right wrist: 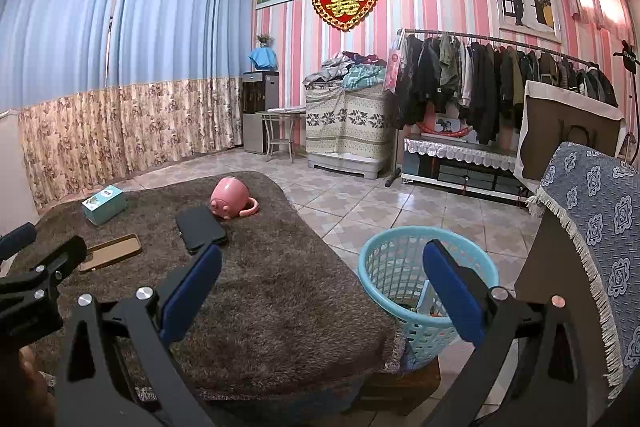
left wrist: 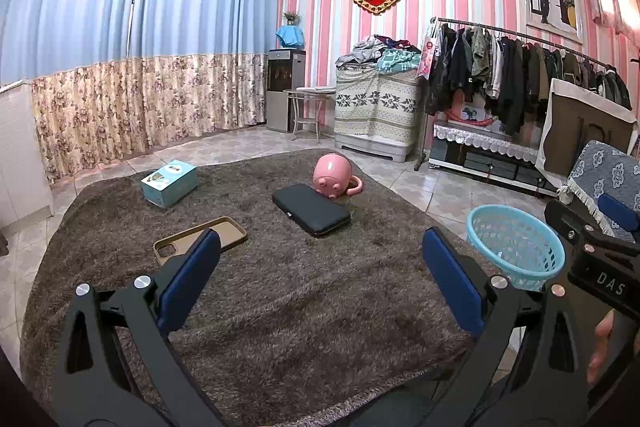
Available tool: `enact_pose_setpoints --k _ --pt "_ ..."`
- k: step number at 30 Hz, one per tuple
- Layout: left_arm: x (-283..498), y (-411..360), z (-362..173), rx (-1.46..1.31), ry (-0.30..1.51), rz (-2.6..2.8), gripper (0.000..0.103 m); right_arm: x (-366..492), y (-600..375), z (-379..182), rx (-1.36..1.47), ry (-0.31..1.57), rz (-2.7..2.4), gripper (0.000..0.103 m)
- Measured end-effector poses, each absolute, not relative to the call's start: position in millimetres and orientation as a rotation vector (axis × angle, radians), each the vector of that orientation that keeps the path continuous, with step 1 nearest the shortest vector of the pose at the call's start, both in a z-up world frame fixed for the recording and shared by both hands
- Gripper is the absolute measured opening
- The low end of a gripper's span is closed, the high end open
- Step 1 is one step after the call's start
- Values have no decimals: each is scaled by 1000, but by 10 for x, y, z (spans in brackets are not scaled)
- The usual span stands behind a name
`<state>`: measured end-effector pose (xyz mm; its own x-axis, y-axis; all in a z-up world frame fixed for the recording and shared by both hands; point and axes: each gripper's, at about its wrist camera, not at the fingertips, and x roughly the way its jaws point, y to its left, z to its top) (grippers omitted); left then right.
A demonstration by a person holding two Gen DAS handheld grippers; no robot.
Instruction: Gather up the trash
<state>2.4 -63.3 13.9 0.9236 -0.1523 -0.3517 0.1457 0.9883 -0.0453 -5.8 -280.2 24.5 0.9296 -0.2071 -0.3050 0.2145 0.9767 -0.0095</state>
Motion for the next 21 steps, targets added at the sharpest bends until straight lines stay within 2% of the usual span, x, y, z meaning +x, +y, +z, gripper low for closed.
enact_pose_setpoints --k 21 --pt "36 -576 168 -11 366 -150 98 -56 -2854 245 25 321 -225 98"
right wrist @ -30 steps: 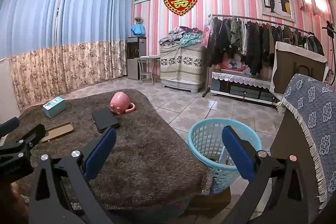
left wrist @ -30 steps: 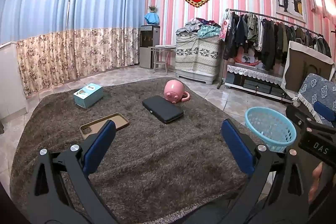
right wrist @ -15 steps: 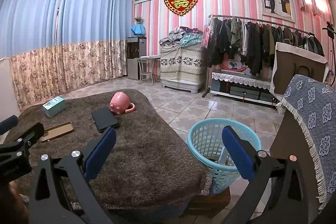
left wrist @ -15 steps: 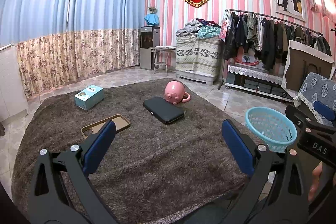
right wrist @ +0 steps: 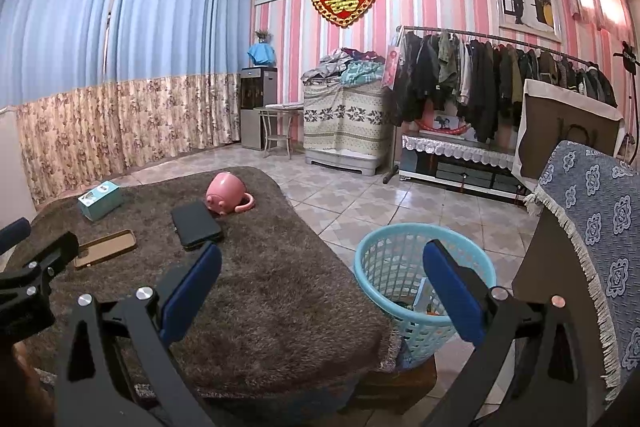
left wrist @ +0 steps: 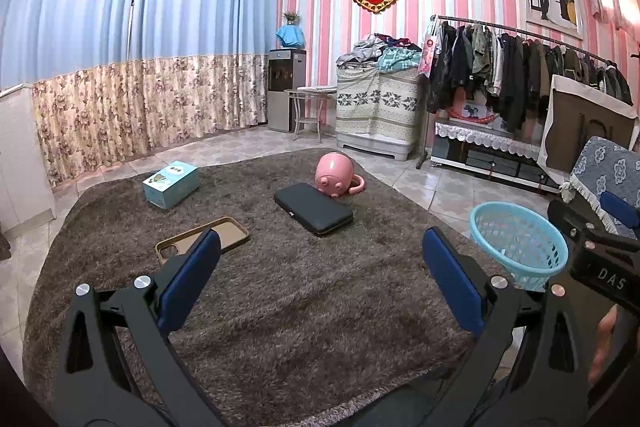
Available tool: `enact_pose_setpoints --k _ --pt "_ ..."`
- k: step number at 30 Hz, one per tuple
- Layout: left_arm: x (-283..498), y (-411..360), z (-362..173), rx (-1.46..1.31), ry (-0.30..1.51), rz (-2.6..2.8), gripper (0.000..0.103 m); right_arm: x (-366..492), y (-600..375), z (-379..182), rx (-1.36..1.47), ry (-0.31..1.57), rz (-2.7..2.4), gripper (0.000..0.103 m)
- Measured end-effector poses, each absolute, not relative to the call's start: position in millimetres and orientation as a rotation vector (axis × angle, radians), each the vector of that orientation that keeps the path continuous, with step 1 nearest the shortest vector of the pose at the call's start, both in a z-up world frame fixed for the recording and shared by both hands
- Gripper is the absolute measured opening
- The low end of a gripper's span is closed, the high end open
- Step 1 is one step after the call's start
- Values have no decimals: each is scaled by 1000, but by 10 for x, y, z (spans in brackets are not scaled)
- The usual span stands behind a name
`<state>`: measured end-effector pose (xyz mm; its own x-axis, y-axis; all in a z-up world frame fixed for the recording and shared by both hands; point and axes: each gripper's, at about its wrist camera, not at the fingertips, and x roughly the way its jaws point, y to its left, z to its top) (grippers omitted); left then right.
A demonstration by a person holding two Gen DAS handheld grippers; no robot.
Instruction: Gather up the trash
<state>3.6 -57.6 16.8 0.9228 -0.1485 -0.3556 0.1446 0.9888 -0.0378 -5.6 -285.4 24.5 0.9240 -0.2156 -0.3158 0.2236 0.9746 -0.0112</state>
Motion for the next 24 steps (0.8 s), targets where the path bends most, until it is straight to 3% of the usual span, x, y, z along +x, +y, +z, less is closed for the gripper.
enact_pose_setpoints --k 24 --pt "53 -514 194 -10 361 -150 98 -68 -2921 264 43 315 -222 98"
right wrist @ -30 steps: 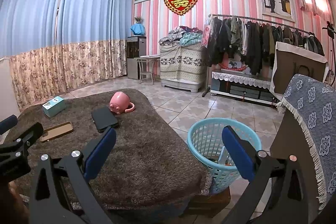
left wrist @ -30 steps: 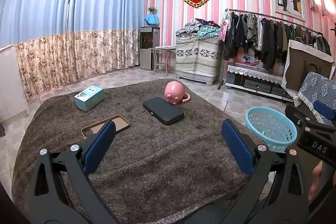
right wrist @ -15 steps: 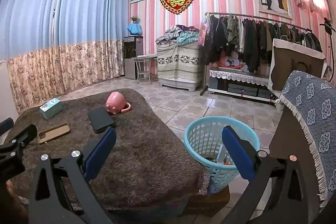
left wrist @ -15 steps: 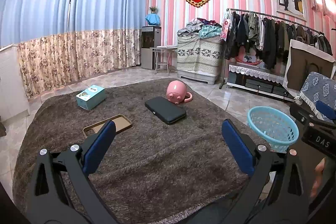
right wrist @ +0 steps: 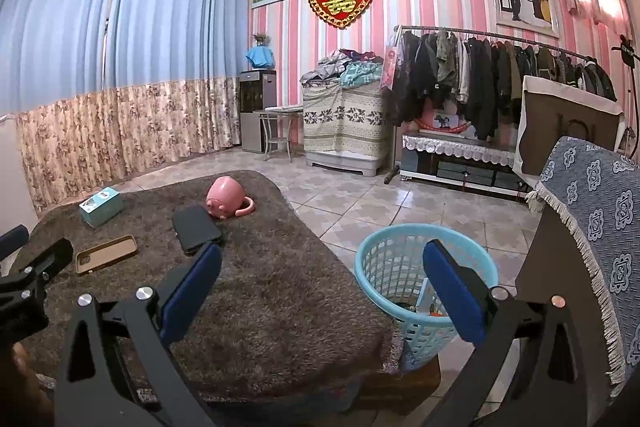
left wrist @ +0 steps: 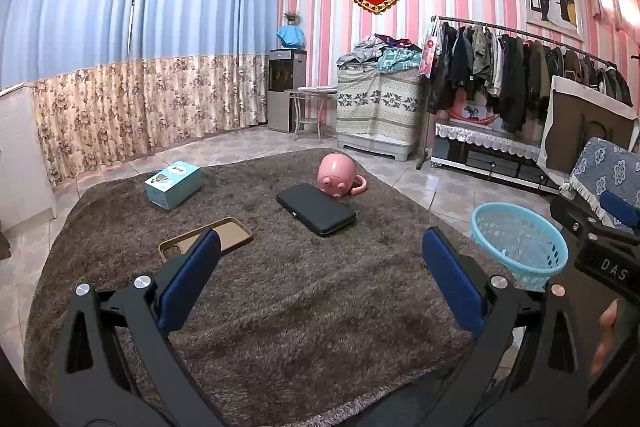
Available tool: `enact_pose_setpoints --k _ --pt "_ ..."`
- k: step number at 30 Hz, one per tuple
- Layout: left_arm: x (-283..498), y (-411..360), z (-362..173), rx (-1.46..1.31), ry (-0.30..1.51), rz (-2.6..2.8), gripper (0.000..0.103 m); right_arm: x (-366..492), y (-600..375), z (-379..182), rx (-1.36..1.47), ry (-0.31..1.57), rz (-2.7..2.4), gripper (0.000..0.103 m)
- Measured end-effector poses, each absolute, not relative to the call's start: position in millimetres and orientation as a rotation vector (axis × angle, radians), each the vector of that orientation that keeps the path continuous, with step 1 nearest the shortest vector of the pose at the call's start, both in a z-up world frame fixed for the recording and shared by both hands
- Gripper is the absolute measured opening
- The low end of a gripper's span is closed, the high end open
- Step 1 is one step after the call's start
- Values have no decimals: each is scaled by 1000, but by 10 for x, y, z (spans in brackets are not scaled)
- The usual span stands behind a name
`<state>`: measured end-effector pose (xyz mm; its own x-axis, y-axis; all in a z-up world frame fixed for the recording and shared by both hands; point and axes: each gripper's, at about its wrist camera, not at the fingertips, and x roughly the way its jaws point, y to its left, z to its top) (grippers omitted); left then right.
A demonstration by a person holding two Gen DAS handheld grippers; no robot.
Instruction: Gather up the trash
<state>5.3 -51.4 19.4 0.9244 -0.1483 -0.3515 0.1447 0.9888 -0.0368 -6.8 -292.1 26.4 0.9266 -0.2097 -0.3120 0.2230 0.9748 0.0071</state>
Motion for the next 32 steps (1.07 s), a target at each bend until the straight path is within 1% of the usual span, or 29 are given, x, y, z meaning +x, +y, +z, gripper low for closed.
enact_pose_setpoints --k 32 --pt "77 -401 198 -5 377 -170 98 -33 -2832 181 24 322 -209 99"
